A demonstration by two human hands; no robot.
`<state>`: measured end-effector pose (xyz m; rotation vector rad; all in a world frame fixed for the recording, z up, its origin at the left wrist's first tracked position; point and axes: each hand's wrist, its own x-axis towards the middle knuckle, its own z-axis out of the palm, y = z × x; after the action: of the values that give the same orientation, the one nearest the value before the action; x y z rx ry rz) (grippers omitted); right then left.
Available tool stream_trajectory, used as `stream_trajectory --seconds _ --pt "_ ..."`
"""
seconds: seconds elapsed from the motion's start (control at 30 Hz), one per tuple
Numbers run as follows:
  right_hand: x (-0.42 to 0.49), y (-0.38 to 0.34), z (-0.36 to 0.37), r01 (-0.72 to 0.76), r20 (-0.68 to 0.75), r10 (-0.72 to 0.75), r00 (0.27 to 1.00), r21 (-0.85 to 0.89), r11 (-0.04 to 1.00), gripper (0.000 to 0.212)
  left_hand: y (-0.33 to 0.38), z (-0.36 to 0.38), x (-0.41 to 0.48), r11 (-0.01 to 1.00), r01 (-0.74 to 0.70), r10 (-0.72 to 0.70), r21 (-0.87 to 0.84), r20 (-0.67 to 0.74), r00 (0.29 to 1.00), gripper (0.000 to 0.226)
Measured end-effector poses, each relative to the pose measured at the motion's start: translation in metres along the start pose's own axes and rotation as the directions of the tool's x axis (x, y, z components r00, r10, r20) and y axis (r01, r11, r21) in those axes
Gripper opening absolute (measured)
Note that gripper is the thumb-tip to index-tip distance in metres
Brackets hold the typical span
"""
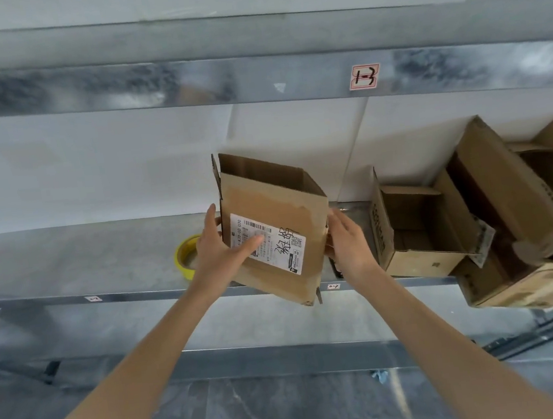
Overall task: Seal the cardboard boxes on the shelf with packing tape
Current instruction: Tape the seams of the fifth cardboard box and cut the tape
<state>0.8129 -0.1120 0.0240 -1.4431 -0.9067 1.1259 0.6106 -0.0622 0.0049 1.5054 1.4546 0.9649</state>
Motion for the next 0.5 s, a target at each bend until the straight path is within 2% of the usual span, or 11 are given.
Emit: stream_trajectory --seconds 0.07,0.17,0.23,0.37,0.5 --pt "0.0 0.001 0.002 -0.054 -0.001 0.055 0.999 0.087 0.995 0.037 0.0 0.003 0.001 1.0 -0.001 0.001 -0.024 -0.006 1.0 0.106" --pt "0.002 0.002 0.002 -0.037 0.019 0.035 0.999 0.11 0.993 0.046 0.002 0.008 0.0 0.999 0.0 0.0 -0.041 0.004 1.0 0.105" --pt "0.004 0.0 0.003 -0.046 0.001 0.046 0.999 0.089 0.995 0.05 0.004 0.011 0.0 0.999 -0.008 0.008 -0.046 0.007 1.0 0.101" --pt "0.009 -0.008 0.003 -0.048 -0.067 0.049 0.997 0.018 0.999 0.071 0.008 0.014 0.002 0.996 -0.004 0.003 -0.084 -0.016 1.0 0.096" --pt "0.014 -0.014 0.005 0.029 -0.128 -0.032 0.991 -0.021 0.999 0.023 0.008 0.015 -0.005 0.994 -0.04 0.039 -0.104 -0.01 0.999 0.097"
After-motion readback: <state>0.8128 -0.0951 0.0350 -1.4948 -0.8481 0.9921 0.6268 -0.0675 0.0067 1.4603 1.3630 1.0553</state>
